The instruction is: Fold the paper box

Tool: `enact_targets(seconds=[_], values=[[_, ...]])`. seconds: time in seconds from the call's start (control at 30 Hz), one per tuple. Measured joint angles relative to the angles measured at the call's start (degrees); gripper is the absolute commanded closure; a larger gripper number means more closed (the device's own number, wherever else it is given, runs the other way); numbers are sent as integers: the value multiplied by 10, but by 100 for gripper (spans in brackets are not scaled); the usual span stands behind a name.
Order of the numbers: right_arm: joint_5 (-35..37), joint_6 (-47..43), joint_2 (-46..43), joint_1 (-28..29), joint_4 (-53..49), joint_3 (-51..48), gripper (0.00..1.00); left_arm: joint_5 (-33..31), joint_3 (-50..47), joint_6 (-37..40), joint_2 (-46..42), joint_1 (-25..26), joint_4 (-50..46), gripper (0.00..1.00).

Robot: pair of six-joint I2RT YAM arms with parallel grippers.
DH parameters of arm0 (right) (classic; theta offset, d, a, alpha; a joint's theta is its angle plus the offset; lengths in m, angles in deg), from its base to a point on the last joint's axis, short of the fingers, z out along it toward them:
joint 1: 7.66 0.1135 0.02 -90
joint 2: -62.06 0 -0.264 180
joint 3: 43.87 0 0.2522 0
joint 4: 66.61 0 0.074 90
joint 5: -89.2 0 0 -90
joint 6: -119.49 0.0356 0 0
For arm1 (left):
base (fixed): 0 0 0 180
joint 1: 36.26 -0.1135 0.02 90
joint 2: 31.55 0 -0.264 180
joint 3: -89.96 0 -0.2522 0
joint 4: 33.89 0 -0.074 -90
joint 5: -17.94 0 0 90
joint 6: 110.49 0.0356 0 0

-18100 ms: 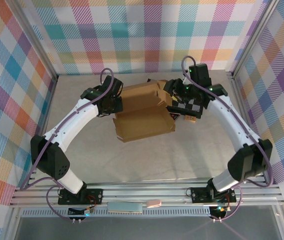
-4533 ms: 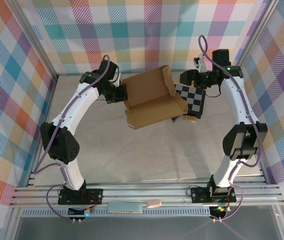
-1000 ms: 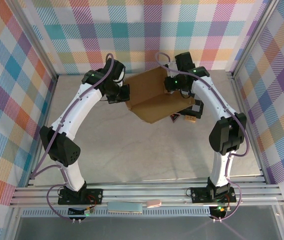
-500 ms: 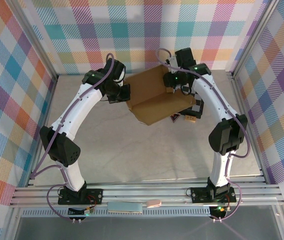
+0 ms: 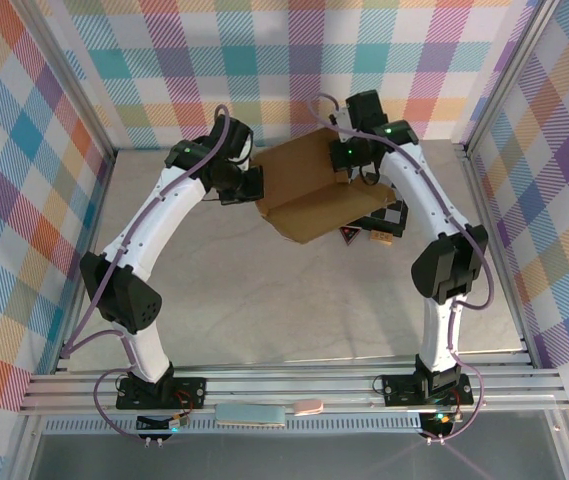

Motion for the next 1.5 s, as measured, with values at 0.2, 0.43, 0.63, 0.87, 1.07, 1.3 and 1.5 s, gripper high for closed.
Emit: enact_targets(seconds=[0.2, 0.43, 0.63, 0.87, 1.07, 1.3, 1.5], values=[[189, -6, 26, 56, -5, 11, 100, 3, 4, 0, 12, 1, -5, 100], [362, 24, 43, 99, -19, 22, 100, 4, 12, 0, 19, 4, 2, 100], [274, 54, 42, 88, -21, 21, 100, 2, 14, 0, 20, 4, -14, 100], [106, 76, 42, 54, -29, 29, 85, 2, 14, -1, 20, -3, -35, 100], [29, 98, 42, 28, -59, 76, 73, 3, 14, -3, 20, -9, -23, 100], [-4, 100, 42, 20, -78, 108, 61, 8, 14, -2, 19, -9, -21, 100], [-6, 99, 42, 17, -92, 119, 60, 11, 14, -2, 20, -9, -21, 100]])
